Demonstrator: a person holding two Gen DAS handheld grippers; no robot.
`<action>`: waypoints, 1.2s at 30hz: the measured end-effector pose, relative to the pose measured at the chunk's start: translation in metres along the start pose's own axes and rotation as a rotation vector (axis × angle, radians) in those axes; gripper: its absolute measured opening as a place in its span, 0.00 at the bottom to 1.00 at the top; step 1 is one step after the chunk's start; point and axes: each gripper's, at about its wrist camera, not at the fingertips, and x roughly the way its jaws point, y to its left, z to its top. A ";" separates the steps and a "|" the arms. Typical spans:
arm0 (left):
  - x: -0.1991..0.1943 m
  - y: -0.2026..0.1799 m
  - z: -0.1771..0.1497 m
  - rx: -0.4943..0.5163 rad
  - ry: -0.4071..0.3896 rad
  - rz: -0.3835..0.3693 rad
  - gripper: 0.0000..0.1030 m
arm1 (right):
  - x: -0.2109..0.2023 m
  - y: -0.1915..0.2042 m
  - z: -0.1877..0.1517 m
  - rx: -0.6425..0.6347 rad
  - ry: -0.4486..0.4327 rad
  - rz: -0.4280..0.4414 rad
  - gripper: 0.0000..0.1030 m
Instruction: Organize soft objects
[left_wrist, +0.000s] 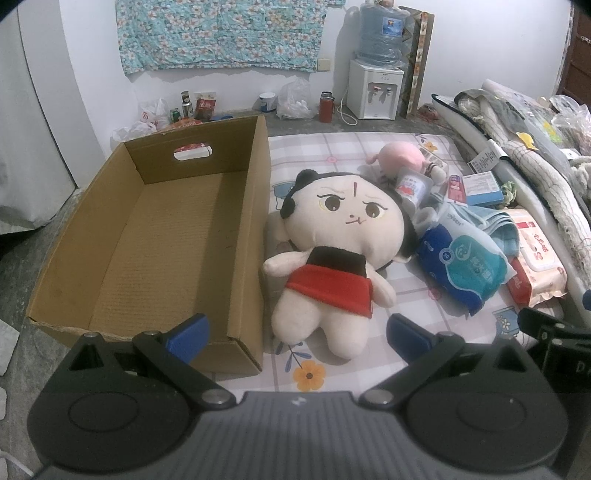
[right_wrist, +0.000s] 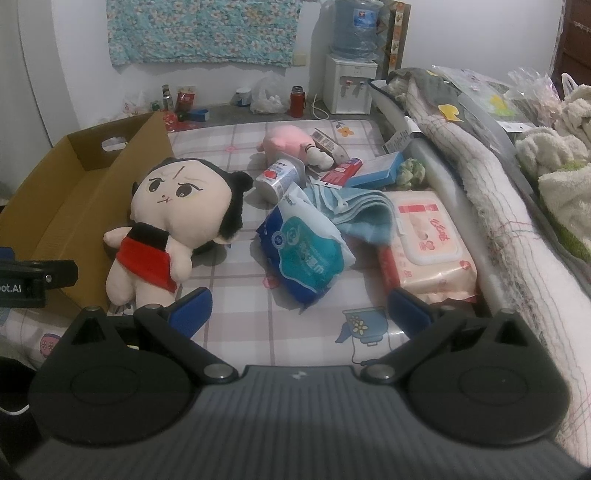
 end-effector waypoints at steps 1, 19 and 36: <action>0.000 0.000 0.000 -0.001 0.000 0.000 1.00 | 0.002 0.001 0.000 0.002 0.001 -0.001 0.99; -0.003 -0.008 0.001 0.005 -0.005 0.005 1.00 | 0.002 -0.004 0.000 0.010 0.007 -0.009 0.99; -0.003 -0.008 0.000 0.003 -0.003 0.004 1.00 | 0.002 -0.004 0.000 0.009 0.007 -0.012 0.99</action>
